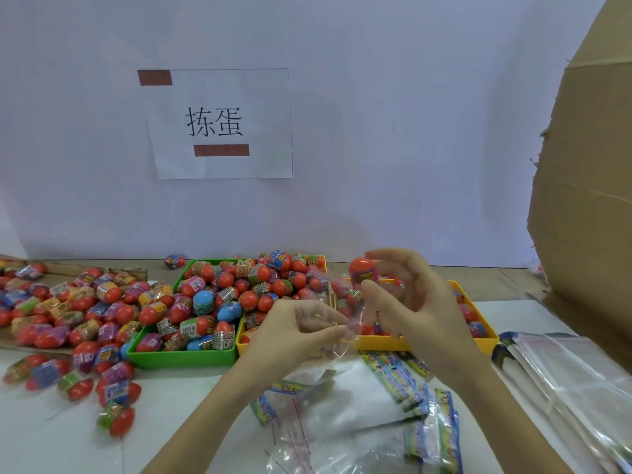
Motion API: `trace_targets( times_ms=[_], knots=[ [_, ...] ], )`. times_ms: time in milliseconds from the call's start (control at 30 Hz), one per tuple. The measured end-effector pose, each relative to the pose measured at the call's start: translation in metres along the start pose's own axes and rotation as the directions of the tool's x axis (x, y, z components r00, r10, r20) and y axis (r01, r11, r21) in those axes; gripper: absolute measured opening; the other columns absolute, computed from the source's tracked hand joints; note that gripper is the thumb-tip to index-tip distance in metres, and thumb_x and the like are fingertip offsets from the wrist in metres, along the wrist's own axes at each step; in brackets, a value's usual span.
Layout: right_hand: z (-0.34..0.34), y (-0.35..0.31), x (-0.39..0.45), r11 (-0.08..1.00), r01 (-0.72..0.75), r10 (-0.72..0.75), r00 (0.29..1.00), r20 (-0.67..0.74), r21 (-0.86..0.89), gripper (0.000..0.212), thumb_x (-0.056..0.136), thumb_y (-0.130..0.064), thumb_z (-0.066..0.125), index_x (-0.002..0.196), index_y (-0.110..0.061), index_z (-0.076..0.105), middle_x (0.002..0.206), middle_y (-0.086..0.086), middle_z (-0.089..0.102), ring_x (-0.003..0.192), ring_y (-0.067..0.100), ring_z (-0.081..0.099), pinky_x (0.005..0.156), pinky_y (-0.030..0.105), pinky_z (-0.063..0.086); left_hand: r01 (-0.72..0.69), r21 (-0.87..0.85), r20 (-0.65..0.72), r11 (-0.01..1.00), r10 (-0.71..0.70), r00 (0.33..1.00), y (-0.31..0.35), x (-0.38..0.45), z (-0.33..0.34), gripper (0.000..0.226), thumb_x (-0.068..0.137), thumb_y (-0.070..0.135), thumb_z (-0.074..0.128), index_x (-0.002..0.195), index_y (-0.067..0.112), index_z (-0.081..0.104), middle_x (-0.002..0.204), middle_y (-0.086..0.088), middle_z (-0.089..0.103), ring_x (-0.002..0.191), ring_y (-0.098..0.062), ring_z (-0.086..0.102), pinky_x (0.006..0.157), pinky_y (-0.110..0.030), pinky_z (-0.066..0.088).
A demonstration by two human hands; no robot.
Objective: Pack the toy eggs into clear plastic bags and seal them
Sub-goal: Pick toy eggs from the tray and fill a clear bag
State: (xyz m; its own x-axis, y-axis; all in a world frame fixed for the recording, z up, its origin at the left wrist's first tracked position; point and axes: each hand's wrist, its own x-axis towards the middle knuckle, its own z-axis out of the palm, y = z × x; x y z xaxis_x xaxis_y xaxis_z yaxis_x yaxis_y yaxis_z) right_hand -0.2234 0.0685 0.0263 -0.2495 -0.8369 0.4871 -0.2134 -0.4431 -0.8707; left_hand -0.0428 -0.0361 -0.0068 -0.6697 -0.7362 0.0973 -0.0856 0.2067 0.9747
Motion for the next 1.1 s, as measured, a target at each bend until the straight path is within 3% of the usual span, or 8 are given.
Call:
trace_targets(
  times_ms=[133, 333, 567, 767, 933, 1000, 1100],
  knots=[
    [0.010, 0.009, -0.006, 0.984, -0.007, 0.019, 0.997, 0.070, -0.176, 0.022, 0.098, -0.022, 0.075, 0.117, -0.030, 0.068, 0.113, 0.001, 0.074, 0.056, 0.029, 0.073, 0.063, 0.043, 0.062, -0.047, 0.003, 0.030, 0.999, 0.047, 0.998, -0.003, 0.001, 0.002, 0.009, 0.093, 0.018, 0.083, 0.101, 0.017, 0.083, 0.090, -0.010, 0.082, 0.086, -0.029, 0.081, 0.084, -0.044, 0.066],
    [0.009, 0.013, -0.007, 0.972, 0.012, 0.009, 0.996, 0.090, -0.235, 0.019, 0.106, -0.028, 0.063, 0.124, -0.034, 0.061, 0.113, 0.000, 0.071, 0.056, 0.027, 0.074, 0.064, 0.046, 0.062, -0.107, 0.054, 0.046, 0.993, 0.105, 0.993, -0.004, 0.001, 0.005, 0.011, 0.094, 0.011, 0.079, 0.105, 0.012, 0.083, 0.096, -0.005, 0.083, 0.090, -0.030, 0.080, 0.088, -0.050, 0.064],
    [0.008, 0.013, -0.007, 0.958, -0.015, 0.045, 0.994, 0.099, -0.287, 0.019, 0.108, -0.035, 0.054, 0.127, -0.036, 0.055, 0.115, -0.004, 0.074, 0.048, 0.026, 0.070, 0.057, 0.038, 0.058, -0.090, 0.034, 0.035, 0.995, 0.089, 0.995, -0.003, 0.001, 0.003, 0.015, 0.092, 0.013, 0.082, 0.106, 0.009, 0.081, 0.096, -0.010, 0.083, 0.091, -0.028, 0.081, 0.090, -0.051, 0.064],
    [0.004, 0.013, -0.006, 0.954, -0.040, 0.088, 0.985, 0.149, -0.298, 0.017, 0.108, -0.027, 0.058, 0.122, -0.034, 0.063, 0.093, 0.003, 0.075, 0.047, 0.023, 0.065, 0.053, 0.030, 0.051, -0.112, 0.087, 0.003, 0.990, 0.112, 0.994, -0.005, 0.001, 0.002, 0.015, 0.090, 0.016, 0.085, 0.099, 0.006, 0.080, 0.092, -0.003, 0.083, 0.086, -0.023, 0.082, 0.083, -0.047, 0.066],
    [0.002, 0.014, -0.006, 0.919, 0.019, 0.044, 0.988, 0.150, -0.395, 0.026, 0.107, -0.021, 0.060, 0.123, -0.037, 0.073, 0.085, -0.014, 0.071, 0.057, 0.012, 0.064, 0.058, 0.022, 0.050, -0.182, 0.070, 0.068, 0.981, 0.178, 0.982, -0.003, 0.000, 0.003, 0.028, 0.092, 0.019, 0.084, 0.119, 0.021, 0.079, 0.109, 0.001, 0.082, 0.103, -0.020, 0.079, 0.093, -0.048, 0.063],
    [0.001, 0.014, -0.006, 0.913, 0.036, 0.035, 0.986, 0.164, -0.407, 0.029, 0.106, -0.021, 0.061, 0.125, -0.042, 0.069, 0.082, -0.010, 0.067, 0.059, 0.013, 0.063, 0.057, 0.028, 0.052, -0.227, 0.082, 0.069, 0.970, 0.222, 0.973, -0.003, 0.000, 0.004, 0.032, 0.090, 0.026, 0.086, 0.121, 0.024, 0.076, 0.111, 0.002, 0.081, 0.106, -0.019, 0.078, 0.096, -0.049, 0.062],
    [0.000, 0.014, -0.005, 0.923, 0.022, 0.040, 0.988, 0.152, -0.384, 0.021, 0.103, -0.026, 0.066, 0.120, -0.038, 0.061, 0.082, 0.001, 0.064, 0.061, 0.023, 0.065, 0.059, 0.051, 0.056, -0.270, 0.121, 0.032, 0.955, 0.268, 0.963, -0.001, -0.001, 0.006, 0.035, 0.089, 0.042, 0.084, 0.120, 0.033, 0.071, 0.104, 0.005, 0.081, 0.099, -0.016, 0.078, 0.094, -0.049, 0.061]
  ],
)
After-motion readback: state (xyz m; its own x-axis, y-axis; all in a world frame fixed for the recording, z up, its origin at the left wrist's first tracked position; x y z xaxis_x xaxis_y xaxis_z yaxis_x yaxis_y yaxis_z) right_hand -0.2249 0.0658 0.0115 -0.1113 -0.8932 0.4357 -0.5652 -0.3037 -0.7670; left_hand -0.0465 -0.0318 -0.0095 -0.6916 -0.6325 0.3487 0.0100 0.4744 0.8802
